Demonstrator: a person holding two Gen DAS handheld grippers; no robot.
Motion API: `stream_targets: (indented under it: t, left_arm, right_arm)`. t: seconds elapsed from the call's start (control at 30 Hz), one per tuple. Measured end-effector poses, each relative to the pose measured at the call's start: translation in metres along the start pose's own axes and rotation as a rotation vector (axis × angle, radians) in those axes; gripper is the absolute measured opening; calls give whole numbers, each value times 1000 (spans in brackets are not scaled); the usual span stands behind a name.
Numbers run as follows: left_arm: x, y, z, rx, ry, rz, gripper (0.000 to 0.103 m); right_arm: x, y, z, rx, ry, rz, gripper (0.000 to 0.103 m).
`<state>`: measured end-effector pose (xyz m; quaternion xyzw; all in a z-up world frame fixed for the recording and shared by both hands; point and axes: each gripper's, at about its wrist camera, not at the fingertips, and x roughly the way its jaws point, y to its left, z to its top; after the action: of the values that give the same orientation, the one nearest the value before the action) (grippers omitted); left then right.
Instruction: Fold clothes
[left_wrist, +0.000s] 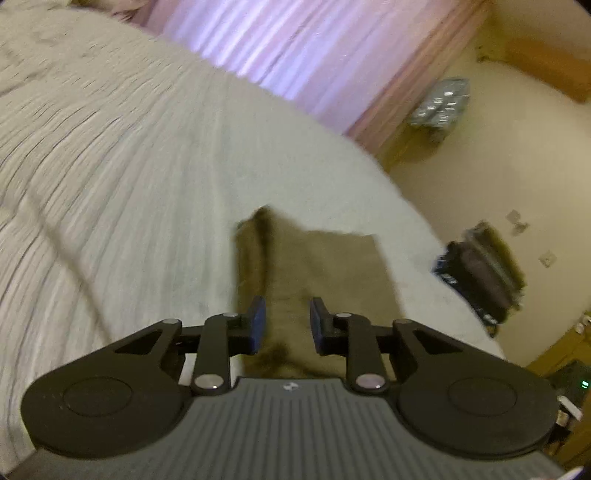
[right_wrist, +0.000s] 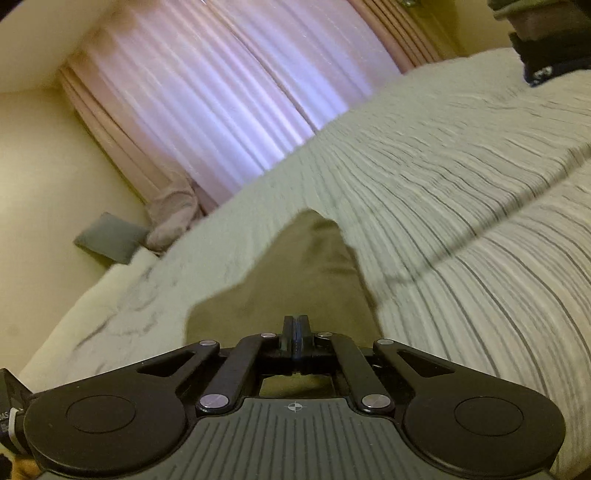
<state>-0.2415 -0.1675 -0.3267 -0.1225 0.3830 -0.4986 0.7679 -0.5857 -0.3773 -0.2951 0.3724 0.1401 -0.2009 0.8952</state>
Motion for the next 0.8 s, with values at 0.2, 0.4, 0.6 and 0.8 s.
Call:
stream_targets:
  t: [0.2, 0.4, 0.6, 0.8]
  left_arm:
    - [44, -21, 4, 83, 52, -8, 19]
    - [66, 0, -3, 56, 90, 43, 3]
    - [52, -8, 33, 70, 12, 0, 6]
    - [100, -23, 63, 220, 53, 50, 6]
  right_arm:
    - [36, 8, -3, -42, 58, 35, 0]
    - [62, -31, 1, 57, 83, 5, 0]
    - [53, -28, 35, -26, 22, 18, 0]
    - [101, -21, 73, -171, 80, 41, 0]
